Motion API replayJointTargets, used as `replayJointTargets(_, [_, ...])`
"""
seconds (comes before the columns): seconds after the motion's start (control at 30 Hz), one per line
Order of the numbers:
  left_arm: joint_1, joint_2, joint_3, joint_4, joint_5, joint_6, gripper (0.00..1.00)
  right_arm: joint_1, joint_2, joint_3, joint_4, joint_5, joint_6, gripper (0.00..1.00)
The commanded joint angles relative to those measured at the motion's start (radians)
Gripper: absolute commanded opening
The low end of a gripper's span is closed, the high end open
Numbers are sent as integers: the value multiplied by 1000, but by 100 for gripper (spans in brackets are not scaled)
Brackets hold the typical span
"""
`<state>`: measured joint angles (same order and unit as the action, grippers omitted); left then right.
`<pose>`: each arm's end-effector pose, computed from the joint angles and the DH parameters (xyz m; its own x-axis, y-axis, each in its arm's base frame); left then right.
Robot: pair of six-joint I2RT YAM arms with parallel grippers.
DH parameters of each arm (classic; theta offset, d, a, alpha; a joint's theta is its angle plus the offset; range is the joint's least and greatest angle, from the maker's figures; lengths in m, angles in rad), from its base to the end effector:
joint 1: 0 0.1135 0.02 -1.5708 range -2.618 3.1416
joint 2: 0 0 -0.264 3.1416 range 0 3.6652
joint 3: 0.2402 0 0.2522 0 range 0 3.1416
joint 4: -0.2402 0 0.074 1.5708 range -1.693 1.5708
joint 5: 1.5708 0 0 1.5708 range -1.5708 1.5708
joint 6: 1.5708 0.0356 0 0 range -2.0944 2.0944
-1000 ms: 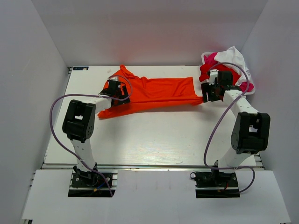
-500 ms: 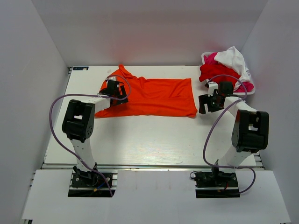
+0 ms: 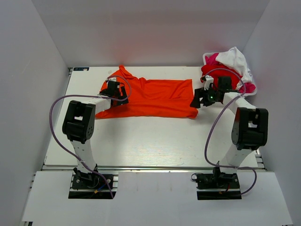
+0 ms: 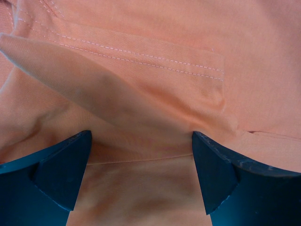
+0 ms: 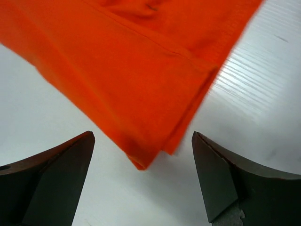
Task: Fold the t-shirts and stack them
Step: Fold the flattened tshirt in 1/3 of the way
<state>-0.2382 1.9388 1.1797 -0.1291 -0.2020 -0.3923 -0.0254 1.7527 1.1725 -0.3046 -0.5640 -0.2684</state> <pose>0.3930 -0.0881 0.1503 -0.7381 -0.2062 -0.6424 -0.1883 0.9773 -0.0973 0.3718 0.0096 0.2085 -0.6618 -0.2074 -0.7205 -0.5108 0.8281 0.2308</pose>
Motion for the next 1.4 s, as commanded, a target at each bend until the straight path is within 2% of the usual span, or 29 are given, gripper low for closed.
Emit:
replayJointTargets(0.0, [17,12,-45,-118,29,-6,99,22,22,33,9,-141,38,90])
replayJointTargets(0.13, [17,-18,-45,-104,73,-6,99,91,79,62,-4,-134,70,90])
replayJointTargets(0.37, [17,-18,-47,-118,81,4,99,113,191,90,16,-53,178,90])
replayJointTargets(0.6, [17,-29,-127,-112,111,-28,99,110,217,7,30,44,251,90])
replayJointTargets(0.83, [7,-196,-296,-142,136,-72,99,107,28,-175,35,190,395,90])
replayJointTargets(0.87, [7,-222,-339,-142,136,-82,99,107,7,-242,38,199,406,90])
replayJointTargets(0.97, [-6,-331,-434,-158,179,-82,99,107,-87,-348,73,196,420,90])
replayJointTargets(1.07, [-6,-441,-471,-158,197,-82,99,117,-162,-382,85,170,417,90])
replayJointTargets(1.23, [10,-580,-379,-338,-20,-102,99,116,-197,-387,90,219,411,90])
replayJointTargets(1.27, [10,-599,-353,-368,-52,-143,99,116,-199,-386,91,236,411,90])
replayJointTargets(1.3, [10,-630,-342,-400,-153,-172,99,114,-200,-387,93,239,416,90])
replayJointTargets(1.37, [10,-652,-328,-460,-215,-212,99,116,-199,-393,101,234,423,90])
